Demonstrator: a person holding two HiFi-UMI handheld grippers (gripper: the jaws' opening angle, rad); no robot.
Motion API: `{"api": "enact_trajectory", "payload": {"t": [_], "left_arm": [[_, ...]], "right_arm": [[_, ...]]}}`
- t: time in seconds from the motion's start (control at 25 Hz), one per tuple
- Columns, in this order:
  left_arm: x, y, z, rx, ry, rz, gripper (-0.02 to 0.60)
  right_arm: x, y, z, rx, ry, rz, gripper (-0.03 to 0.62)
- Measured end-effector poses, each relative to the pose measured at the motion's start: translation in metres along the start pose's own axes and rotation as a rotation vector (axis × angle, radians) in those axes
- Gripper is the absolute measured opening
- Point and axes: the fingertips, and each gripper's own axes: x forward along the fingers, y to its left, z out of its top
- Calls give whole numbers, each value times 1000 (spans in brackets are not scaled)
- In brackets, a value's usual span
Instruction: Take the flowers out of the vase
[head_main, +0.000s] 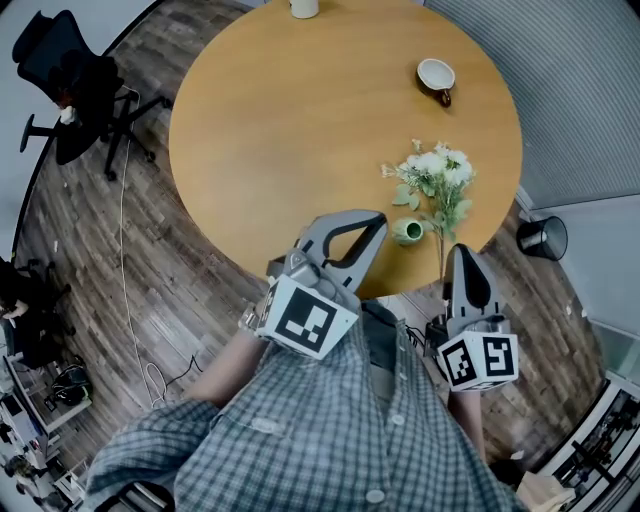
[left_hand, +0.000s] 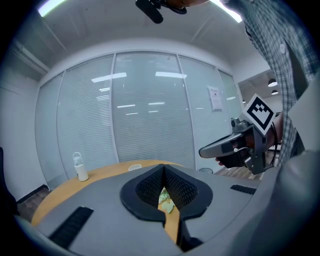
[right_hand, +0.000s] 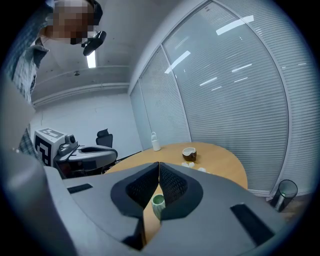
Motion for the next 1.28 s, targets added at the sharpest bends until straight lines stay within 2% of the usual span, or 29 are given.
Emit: {"api": "enact_trajectory", "payload": {"t": [0.44,1.0,1.28], "left_arm": [[0,-6,4,18,-4,-17,8],[3,-9,-2,20,11,-35,8],[3,-12,1,62,14,-44,9]], "right_arm": [[1,5,6,-12,-6,31,11],[5,1,-8,-8,50,26,11],[5,1,-5,-10,50,28,11]]}}
